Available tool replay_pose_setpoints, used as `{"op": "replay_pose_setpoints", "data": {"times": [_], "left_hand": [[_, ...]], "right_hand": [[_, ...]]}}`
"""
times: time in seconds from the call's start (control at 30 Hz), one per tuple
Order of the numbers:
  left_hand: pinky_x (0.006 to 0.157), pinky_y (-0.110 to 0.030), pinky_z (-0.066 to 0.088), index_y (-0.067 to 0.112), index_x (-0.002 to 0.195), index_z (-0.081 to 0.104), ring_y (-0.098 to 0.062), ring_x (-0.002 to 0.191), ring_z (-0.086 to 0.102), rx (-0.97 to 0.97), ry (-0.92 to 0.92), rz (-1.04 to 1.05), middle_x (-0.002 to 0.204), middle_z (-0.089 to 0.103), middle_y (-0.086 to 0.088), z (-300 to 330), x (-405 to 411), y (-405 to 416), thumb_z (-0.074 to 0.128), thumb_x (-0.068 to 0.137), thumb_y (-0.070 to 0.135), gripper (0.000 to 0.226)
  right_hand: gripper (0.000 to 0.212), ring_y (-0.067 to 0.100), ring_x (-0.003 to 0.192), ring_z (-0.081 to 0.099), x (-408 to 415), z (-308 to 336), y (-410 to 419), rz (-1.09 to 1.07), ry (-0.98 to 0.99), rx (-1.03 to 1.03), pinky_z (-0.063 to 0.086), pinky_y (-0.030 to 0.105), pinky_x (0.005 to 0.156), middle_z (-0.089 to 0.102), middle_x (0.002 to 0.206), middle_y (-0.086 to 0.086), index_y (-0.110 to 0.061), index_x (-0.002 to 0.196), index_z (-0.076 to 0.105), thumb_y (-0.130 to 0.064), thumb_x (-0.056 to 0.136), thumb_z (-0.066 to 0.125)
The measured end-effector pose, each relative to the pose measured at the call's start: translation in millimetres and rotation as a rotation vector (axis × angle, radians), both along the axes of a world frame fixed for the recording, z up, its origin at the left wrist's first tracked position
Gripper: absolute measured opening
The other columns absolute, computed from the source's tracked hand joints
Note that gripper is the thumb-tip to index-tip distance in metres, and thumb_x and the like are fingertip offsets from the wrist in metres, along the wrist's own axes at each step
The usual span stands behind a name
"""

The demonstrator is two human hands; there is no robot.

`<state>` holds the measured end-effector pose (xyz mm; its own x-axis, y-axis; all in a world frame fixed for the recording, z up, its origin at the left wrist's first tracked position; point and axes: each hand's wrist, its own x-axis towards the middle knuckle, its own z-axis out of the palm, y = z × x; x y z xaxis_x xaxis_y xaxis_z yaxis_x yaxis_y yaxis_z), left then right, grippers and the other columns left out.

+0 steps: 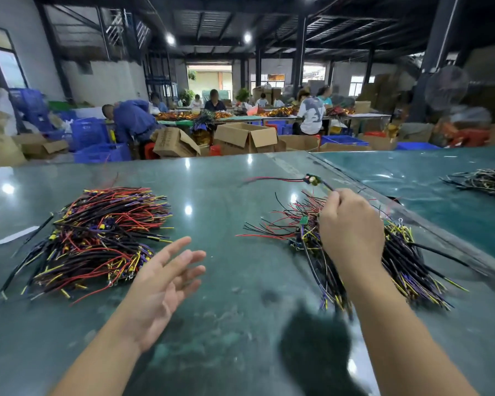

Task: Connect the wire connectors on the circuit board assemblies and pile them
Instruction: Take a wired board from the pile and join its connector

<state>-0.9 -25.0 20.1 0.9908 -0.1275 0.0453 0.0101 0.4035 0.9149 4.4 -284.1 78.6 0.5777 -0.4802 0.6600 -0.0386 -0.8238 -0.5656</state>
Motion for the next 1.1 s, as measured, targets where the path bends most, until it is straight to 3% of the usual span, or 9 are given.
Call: {"op": "replay_pose_setpoints", "data": {"times": [0.17, 0.27, 0.37, 0.47, 0.6, 0.7, 0.8, 0.93, 1.1], "left_hand": [[0.063, -0.023, 0.056, 0.019, 0.113, 0.061, -0.012, 0.068, 0.068, -0.036, 0.012, -0.018, 0.089, 0.072, -0.003, 0.9, 2.6, 2.2, 0.060, 0.072, 0.025, 0.042], [0.063, -0.024, 0.056, 0.019, 0.111, 0.062, -0.013, 0.068, 0.067, -0.044, 0.022, -0.024, 0.088, 0.072, -0.004, 1.0, 3.0, 3.7, 0.060, 0.073, 0.025, 0.039], [0.068, -0.027, 0.055, 0.019, 0.106, 0.065, -0.012, 0.069, 0.067, -0.002, 0.026, 0.012, 0.087, 0.072, -0.003, 0.0, 4.9, 4.3, 0.062, 0.076, 0.022, 0.031], [0.068, -0.023, 0.048, 0.018, 0.096, 0.066, -0.010, 0.068, 0.063, 0.194, -0.054, 0.269, 0.083, 0.071, -0.001, -3.1, 10.3, 4.3, 0.060, 0.088, 0.005, 0.016], [0.075, -0.024, 0.046, 0.026, 0.079, 0.067, -0.019, 0.082, 0.061, 0.759, -0.273, 0.718, 0.085, 0.068, 0.003, -9.8, 21.5, 20.9, 0.062, 0.083, -0.001, 0.028], [0.100, -0.035, 0.030, 0.019, 0.106, 0.071, -0.030, 0.115, 0.048, 1.184, -0.245, 0.845, 0.124, 0.061, -0.007, -19.6, 34.0, 44.1, 0.063, 0.082, 0.009, 0.028], [0.110, -0.037, 0.024, 0.030, 0.140, 0.044, -0.033, 0.135, 0.022, 1.455, 0.047, 0.643, 0.157, 0.023, -0.001, -27.2, 37.4, 55.6, 0.055, 0.088, 0.028, 0.053], [0.102, -0.037, 0.032, 0.035, 0.136, 0.043, -0.031, 0.127, 0.030, 1.546, 0.044, 0.674, 0.151, 0.032, 0.003, -31.1, 37.1, 59.3, 0.060, 0.085, 0.038, 0.054], [0.086, -0.038, 0.034, 0.039, 0.088, 0.064, -0.026, 0.106, 0.049, 1.489, -0.022, 0.824, 0.103, 0.064, 0.006, -25.0, 27.4, 54.6, 0.061, 0.087, 0.024, 0.016]], "right_hand": [[0.040, 0.038, 0.112, 0.051, 15.4, -2.2, -66.2, -0.313, 0.204, 0.140, 0.037, 0.045, 0.094, 0.057, 0.122, 0.021, -0.013, 0.127, 0.056, -0.012, 0.090, 0.043], [0.038, 0.037, 0.124, 0.036, 19.3, -20.0, -72.9, -0.434, 0.471, 0.186, 0.027, 0.046, 0.101, 0.049, 0.133, 0.018, -0.011, 0.124, 0.056, -0.013, 0.088, 0.045], [0.037, 0.035, 0.126, 0.027, 20.5, -29.1, -58.4, -0.453, 0.420, 0.143, 0.018, 0.049, 0.109, 0.040, 0.137, 0.020, -0.010, 0.116, 0.060, -0.010, 0.081, 0.048], [0.034, 0.030, 0.120, 0.027, 22.6, -27.9, -30.2, -0.313, 0.139, -0.070, 0.020, 0.050, 0.104, 0.046, 0.132, 0.016, -0.012, 0.109, 0.065, -0.010, 0.077, 0.056], [0.023, 0.026, 0.116, 0.029, 24.4, -43.8, 30.4, 0.119, -0.001, -0.182, 0.024, 0.044, 0.099, 0.055, 0.121, 0.009, -0.018, 0.098, 0.071, -0.012, 0.076, 0.066], [0.021, 0.027, 0.113, 0.037, 23.7, -74.0, 66.1, 0.413, 0.141, -0.181, 0.027, 0.032, 0.099, 0.057, 0.118, 0.005, -0.018, 0.095, 0.072, -0.009, 0.078, 0.062], [0.023, 0.020, 0.113, 0.035, 27.6, -96.9, 78.2, 0.612, 0.281, -0.209, 0.031, 0.025, 0.096, 0.052, 0.119, -0.003, -0.020, 0.099, 0.071, -0.011, 0.085, 0.055], [0.021, 0.014, 0.107, 0.036, 29.6, -97.4, 76.5, 0.718, 0.294, -0.116, 0.026, 0.016, 0.086, 0.046, 0.104, -0.012, -0.020, 0.093, 0.071, -0.009, 0.087, 0.055], [0.025, 0.008, 0.103, 0.035, 27.1, -94.3, 79.9, 0.747, 0.325, -0.035, 0.023, 0.012, 0.081, 0.046, 0.101, -0.015, -0.022, 0.091, 0.071, -0.007, 0.087, 0.052]]}}
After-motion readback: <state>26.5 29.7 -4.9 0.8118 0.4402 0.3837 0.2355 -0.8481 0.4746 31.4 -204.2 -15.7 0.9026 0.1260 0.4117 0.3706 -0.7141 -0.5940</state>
